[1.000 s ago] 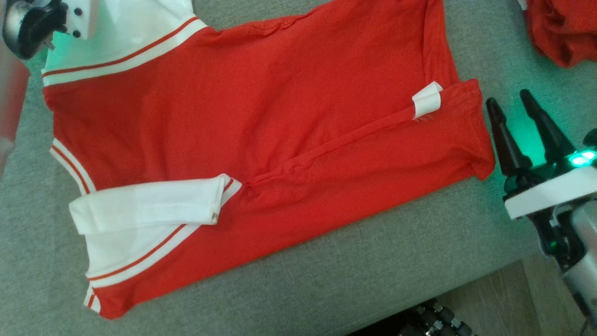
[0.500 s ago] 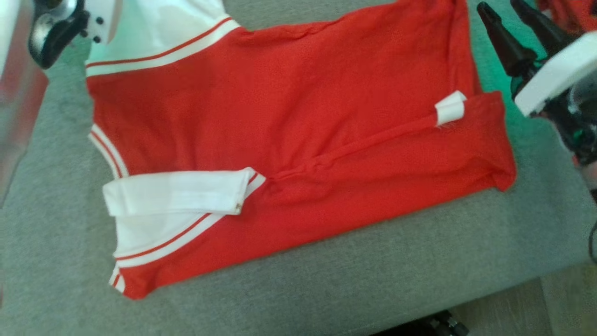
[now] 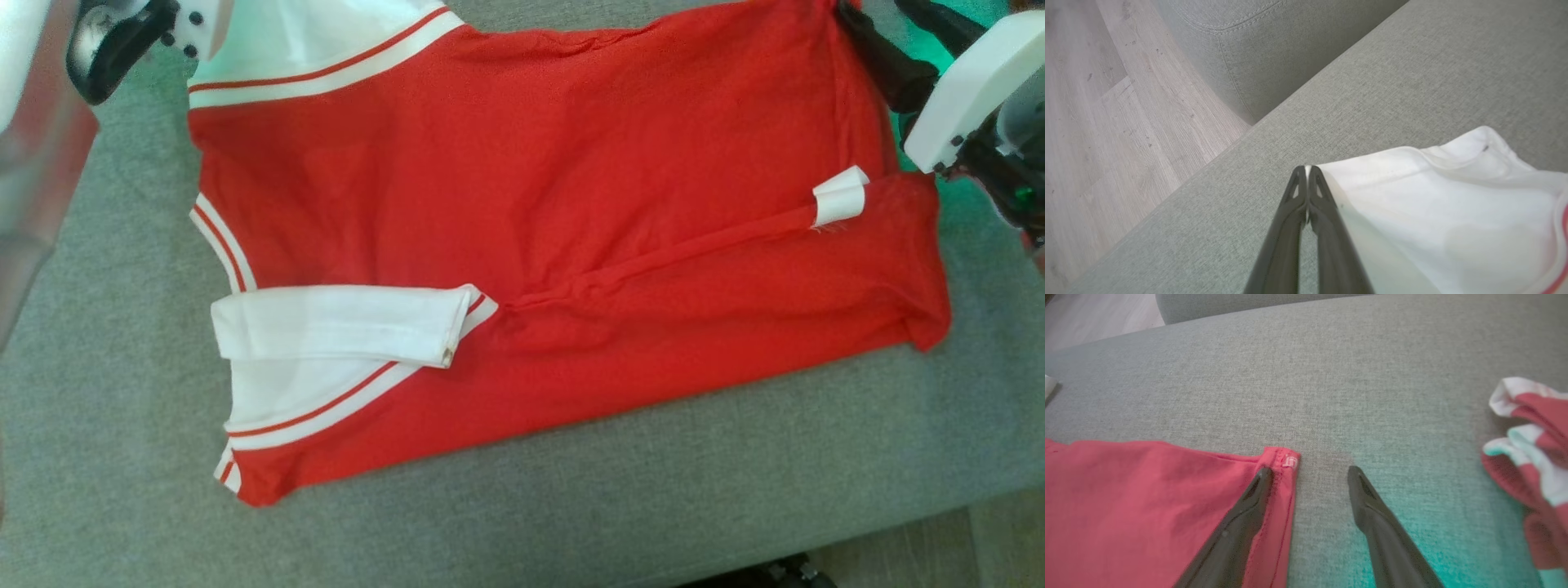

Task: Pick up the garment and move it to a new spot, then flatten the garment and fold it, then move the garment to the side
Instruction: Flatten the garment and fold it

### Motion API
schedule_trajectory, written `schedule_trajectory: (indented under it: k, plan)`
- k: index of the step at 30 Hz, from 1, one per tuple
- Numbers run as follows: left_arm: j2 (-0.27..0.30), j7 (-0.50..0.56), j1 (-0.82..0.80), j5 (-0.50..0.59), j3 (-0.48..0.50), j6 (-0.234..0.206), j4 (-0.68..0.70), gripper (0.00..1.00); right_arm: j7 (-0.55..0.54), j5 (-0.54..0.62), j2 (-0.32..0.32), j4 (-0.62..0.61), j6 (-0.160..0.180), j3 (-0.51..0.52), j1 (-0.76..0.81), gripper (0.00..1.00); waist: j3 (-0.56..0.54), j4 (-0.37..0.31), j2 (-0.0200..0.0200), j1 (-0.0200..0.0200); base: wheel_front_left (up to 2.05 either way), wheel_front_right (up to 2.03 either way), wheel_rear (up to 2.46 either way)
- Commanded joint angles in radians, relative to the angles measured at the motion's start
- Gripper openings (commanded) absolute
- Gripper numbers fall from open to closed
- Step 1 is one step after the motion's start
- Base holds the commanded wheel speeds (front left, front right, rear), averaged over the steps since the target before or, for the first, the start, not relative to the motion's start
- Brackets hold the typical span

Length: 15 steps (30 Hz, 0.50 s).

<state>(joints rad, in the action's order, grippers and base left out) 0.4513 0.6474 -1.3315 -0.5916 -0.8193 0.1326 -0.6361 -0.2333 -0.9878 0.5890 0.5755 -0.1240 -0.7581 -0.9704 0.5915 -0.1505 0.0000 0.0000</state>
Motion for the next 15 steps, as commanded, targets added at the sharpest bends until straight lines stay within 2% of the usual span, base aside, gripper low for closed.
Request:
schedule_trajectory:
  k: [1,2,3,8,15]
  plan:
    - [0.033,-0.016,-0.068,-0.01,0.02,-0.002,0.018,0.0,0.008,-0.016,0.036,-0.009,-0.007,-0.03,0.009,0.31,0.003,0.005,0.0,0.0,0.0,0.0,0.0]
    - [0.032,-0.022,-0.069,-0.014,0.016,-0.002,0.016,0.0,0.01,-0.021,0.042,-0.009,-0.007,-0.045,0.003,0.05,0.004,0.007,0.0,0.0,0.0,0.0,0.0]
    - [0.031,-0.029,-0.07,-0.017,0.012,-0.002,0.015,0.0,0.014,-0.028,0.048,-0.01,-0.007,-0.058,-0.001,0.0,0.004,0.01,0.0,0.0,0.0,0.0,0.0]
    - [0.028,-0.087,-0.077,-0.023,-0.001,-0.002,0.021,0.0,0.055,-0.043,0.082,-0.019,-0.007,-0.104,-0.025,0.0,0.008,0.024,0.0,0.0,0.0,0.0,0.0]
    - [0.025,-0.261,-0.104,-0.025,0.004,-0.002,0.022,0.0,0.165,-0.115,0.145,-0.052,-0.007,-0.13,-0.054,0.0,0.006,0.047,0.0,0.0,0.0,0.0,0.0]
